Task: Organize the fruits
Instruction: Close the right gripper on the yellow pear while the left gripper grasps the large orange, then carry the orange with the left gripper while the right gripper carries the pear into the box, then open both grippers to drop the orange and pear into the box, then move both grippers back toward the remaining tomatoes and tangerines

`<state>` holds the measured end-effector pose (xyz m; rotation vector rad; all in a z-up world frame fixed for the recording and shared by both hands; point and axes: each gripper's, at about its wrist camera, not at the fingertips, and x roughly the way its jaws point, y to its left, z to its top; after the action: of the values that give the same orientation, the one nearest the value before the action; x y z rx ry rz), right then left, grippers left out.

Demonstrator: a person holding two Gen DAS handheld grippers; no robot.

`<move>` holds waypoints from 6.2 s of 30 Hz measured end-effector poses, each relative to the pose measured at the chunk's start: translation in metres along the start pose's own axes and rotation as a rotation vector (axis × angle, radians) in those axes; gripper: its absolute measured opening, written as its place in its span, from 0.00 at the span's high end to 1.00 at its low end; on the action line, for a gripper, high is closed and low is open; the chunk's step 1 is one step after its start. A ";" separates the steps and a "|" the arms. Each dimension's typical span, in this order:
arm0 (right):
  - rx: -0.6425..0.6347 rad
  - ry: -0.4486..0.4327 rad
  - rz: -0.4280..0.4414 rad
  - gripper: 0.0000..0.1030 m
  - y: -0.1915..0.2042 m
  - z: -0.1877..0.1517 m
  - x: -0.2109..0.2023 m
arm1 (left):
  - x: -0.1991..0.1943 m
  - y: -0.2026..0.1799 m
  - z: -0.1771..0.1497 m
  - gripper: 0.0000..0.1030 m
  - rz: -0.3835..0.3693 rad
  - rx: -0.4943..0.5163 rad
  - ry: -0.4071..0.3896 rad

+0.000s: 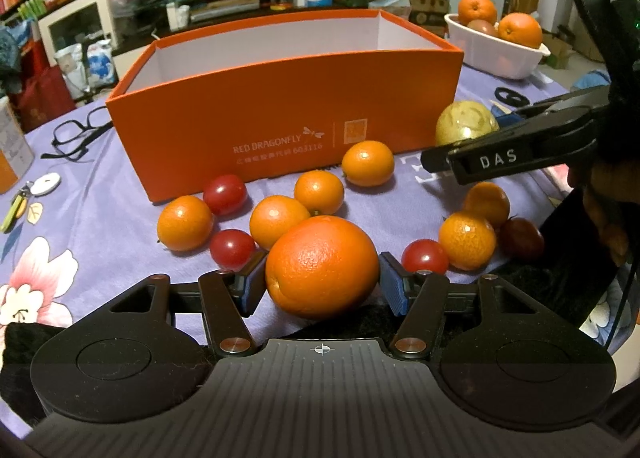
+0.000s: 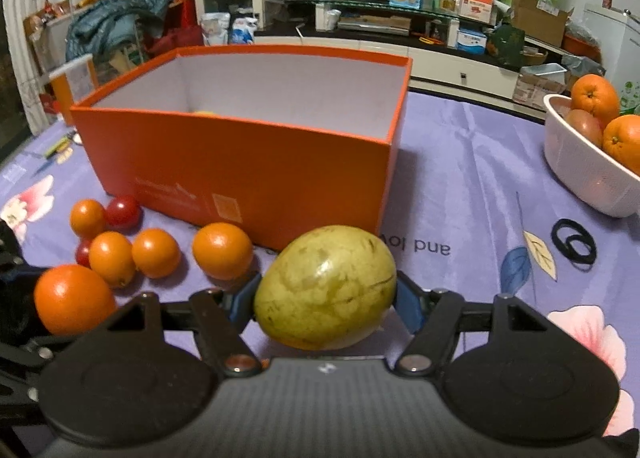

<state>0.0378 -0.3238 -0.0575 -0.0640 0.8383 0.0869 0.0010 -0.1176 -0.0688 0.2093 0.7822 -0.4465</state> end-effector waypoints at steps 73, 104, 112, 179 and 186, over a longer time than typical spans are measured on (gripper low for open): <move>0.112 -0.121 -0.065 0.32 0.030 0.130 0.043 | 0.050 0.105 0.148 0.68 0.183 -0.198 -0.176; 0.036 -0.015 -0.185 0.27 0.057 0.126 0.081 | 0.090 0.103 0.145 0.62 0.206 -0.171 -0.102; 0.044 -0.174 -0.193 0.26 0.046 0.132 0.039 | 0.044 0.115 0.150 0.42 0.162 -0.199 -0.202; -0.600 0.056 0.257 0.52 0.056 -0.029 -0.044 | 0.012 0.069 0.007 0.63 -0.141 0.238 0.038; -0.614 0.078 0.258 0.52 0.059 -0.028 -0.037 | 0.021 0.065 0.010 0.66 -0.136 0.245 0.046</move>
<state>-0.0137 -0.2698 -0.0494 -0.5393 0.8702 0.5873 0.0507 -0.0704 -0.0759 0.3969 0.7892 -0.6692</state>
